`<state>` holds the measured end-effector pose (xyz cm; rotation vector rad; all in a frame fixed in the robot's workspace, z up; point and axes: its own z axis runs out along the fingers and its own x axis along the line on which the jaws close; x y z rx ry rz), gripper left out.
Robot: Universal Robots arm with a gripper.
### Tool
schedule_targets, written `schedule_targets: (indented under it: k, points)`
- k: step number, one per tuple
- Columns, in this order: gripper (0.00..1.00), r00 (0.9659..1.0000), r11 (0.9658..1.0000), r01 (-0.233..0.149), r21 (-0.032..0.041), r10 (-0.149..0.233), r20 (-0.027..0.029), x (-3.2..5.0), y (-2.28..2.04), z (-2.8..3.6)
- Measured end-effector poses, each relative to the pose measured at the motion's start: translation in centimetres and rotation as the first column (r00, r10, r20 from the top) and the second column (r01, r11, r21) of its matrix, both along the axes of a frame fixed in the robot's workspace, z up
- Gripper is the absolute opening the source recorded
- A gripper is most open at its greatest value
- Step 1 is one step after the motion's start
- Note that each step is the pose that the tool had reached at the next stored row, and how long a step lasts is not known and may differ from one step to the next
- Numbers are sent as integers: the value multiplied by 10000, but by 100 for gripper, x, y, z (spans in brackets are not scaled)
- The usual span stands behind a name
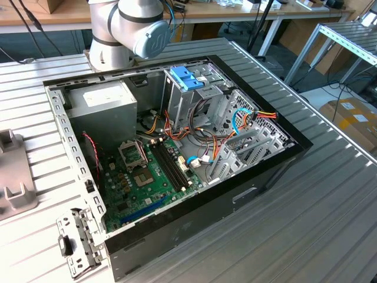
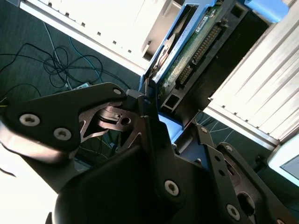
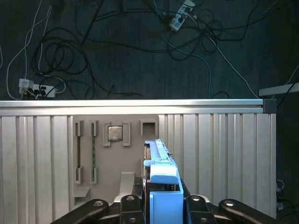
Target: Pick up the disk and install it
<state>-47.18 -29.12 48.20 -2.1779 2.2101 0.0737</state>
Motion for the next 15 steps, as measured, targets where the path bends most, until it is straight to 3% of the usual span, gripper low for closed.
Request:
schedule_targets:
  k: [15]
  points:
    - [37,10000,10000,1,1,-1,1,64,-55,-1]
